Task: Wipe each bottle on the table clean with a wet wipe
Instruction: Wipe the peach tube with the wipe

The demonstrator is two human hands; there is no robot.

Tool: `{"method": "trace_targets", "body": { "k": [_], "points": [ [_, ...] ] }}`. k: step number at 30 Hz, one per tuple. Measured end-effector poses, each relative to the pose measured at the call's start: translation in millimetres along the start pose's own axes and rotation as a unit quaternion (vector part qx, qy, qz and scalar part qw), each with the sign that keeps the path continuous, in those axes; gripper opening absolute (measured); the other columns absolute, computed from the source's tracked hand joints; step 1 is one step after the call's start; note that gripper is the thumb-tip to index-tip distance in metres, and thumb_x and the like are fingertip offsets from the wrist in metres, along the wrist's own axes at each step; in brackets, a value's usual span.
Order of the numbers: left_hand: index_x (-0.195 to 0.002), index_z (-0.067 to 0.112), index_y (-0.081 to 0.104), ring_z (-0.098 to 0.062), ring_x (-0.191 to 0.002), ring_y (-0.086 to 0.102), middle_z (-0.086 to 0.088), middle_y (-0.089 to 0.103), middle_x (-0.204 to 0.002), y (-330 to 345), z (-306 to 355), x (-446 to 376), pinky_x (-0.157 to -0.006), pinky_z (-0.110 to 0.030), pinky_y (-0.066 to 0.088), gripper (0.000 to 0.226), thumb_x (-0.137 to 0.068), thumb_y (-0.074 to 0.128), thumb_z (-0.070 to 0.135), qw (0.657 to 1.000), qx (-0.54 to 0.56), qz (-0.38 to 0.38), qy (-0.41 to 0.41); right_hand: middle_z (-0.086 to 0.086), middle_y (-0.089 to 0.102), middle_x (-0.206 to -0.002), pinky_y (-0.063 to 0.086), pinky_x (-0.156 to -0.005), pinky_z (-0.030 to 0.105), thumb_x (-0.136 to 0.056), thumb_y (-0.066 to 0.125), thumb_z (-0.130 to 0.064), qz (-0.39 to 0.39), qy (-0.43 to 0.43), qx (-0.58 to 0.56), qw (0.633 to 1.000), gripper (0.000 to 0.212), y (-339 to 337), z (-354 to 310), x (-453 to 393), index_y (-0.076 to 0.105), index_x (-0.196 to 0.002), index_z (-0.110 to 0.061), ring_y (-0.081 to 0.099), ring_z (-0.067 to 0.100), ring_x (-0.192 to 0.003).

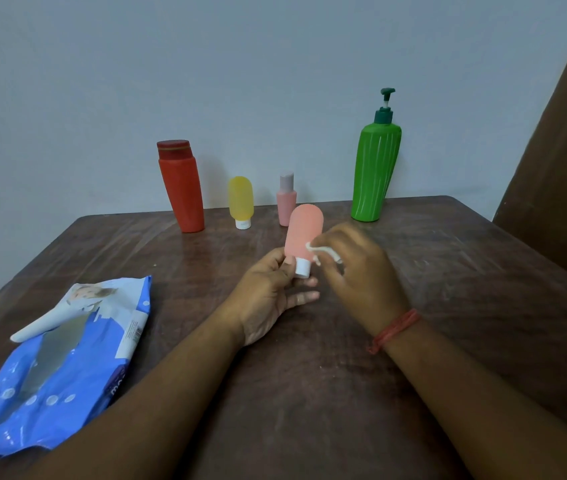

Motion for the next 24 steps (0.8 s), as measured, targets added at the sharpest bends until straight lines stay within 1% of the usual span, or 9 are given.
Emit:
{"method": "trace_targets", "body": {
  "k": [2,5,9,13,16,17,20,21,24],
  "points": [
    [-0.119,0.004,0.057,-0.021,-0.091,0.061,-0.017,0.058,-0.111,-0.3,-0.1,-0.4,-0.08,-0.035,0.059,0.022,-0.107,0.04,0.012,1.0,-0.003,0.001,0.003,0.005,0.063,-0.1,0.05,-0.077,0.031,-0.087,0.066,0.0,0.011,0.011,-0.001,1.0,0.016,-2.6,1.5,0.9,0.071,-0.099,-0.008,0.062,0.019,-0.089],
    [-0.119,0.005,0.058,-0.026,-0.1,0.063,-0.016,0.064,-0.111,-3.2,-0.3,-1.2,-0.084,-0.035,0.059,0.022,-0.107,0.041,0.01,1.0,-0.007,0.007,0.004,0.004,0.061,-0.101,0.05,-0.077,0.03,-0.089,0.066,-0.002,-0.048,-0.04,-0.015,0.998,0.014,11.0,-12.2,7.7,0.07,-0.101,-0.009,0.061,0.018,-0.089],
    [-0.121,0.003,0.057,-0.019,-0.088,0.062,-0.014,0.059,-0.107,-4.0,-1.5,-1.8,-0.083,-0.034,0.06,0.022,-0.106,0.042,0.01,1.0,-0.013,0.015,0.001,0.007,0.062,-0.1,0.049,-0.077,0.028,-0.085,0.065,0.004,0.041,0.034,-0.011,0.999,0.018,-1.8,5.1,0.0,0.071,-0.098,-0.007,0.06,0.017,-0.089],
    [-0.125,0.001,0.056,-0.024,-0.098,0.062,-0.018,0.062,-0.114,-7.0,-2.1,-3.2,-0.09,-0.038,0.058,0.025,-0.106,0.042,0.01,1.0,-0.004,0.017,0.001,0.004,0.06,-0.101,0.048,-0.078,0.024,-0.086,0.067,0.003,-0.031,-0.013,-0.029,0.999,0.017,11.4,-6.0,6.4,0.07,-0.099,-0.007,0.059,0.015,-0.09],
    [-0.122,0.002,0.057,-0.019,-0.087,0.063,-0.012,0.064,-0.103,-3.6,-2.4,-3.2,-0.083,-0.034,0.06,0.024,-0.106,0.041,0.008,1.0,-0.003,0.009,0.001,0.006,0.062,-0.099,0.045,-0.077,0.02,-0.084,0.064,0.004,0.042,0.049,-0.028,0.998,0.018,-1.7,9.6,0.3,0.07,-0.096,-0.007,0.059,0.016,-0.088],
    [-0.122,0.002,0.058,-0.018,-0.086,0.063,-0.01,0.066,-0.101,-2.5,-2.4,-2.9,-0.082,-0.034,0.059,0.024,-0.106,0.041,0.007,1.0,-0.002,0.003,0.001,0.006,0.062,-0.099,0.044,-0.077,0.018,-0.083,0.065,0.005,0.045,0.058,-0.033,0.997,0.018,-2.9,11.5,0.3,0.07,-0.095,-0.007,0.059,0.015,-0.088],
    [-0.123,0.001,0.058,-0.019,-0.089,0.065,-0.013,0.067,-0.106,-5.0,-1.4,-3.1,-0.085,-0.034,0.058,0.025,-0.106,0.041,0.008,1.0,0.013,-0.003,0.001,0.004,0.062,-0.097,0.044,-0.078,0.016,-0.083,0.069,0.004,-0.01,0.026,-0.055,0.998,0.017,6.5,3.8,6.0,0.07,-0.095,-0.008,0.058,0.01,-0.088],
    [-0.125,0.0,0.057,-0.019,-0.088,0.065,-0.014,0.066,-0.107,-5.1,-1.4,-3.2,-0.085,-0.034,0.058,0.026,-0.106,0.041,0.007,1.0,0.011,-0.006,0.0,0.003,0.062,-0.097,0.044,-0.078,0.014,-0.083,0.069,0.004,-0.008,0.028,-0.056,0.998,0.017,6.4,4.6,6.5,0.071,-0.095,-0.008,0.058,0.009,-0.088],
    [-0.132,-0.003,0.052,-0.018,-0.085,0.063,-0.011,0.061,-0.107,1.2,-3.4,-2.5,-0.085,-0.034,0.058,0.03,-0.105,0.041,0.004,0.999,-0.039,-0.031,0.002,0.0,0.064,-0.095,0.039,-0.075,0.004,-0.084,0.068,0.003,0.079,0.092,-0.052,0.991,0.015,-9.2,21.1,1.1,0.072,-0.093,-0.009,0.056,0.004,-0.085]
  ]
}}
Point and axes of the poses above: each hand's wrist, its own x-axis away from the middle knuckle, its own y-axis out of the palm, z = x × y, the point moved 8 cm from there along -x, towards the middle knuckle
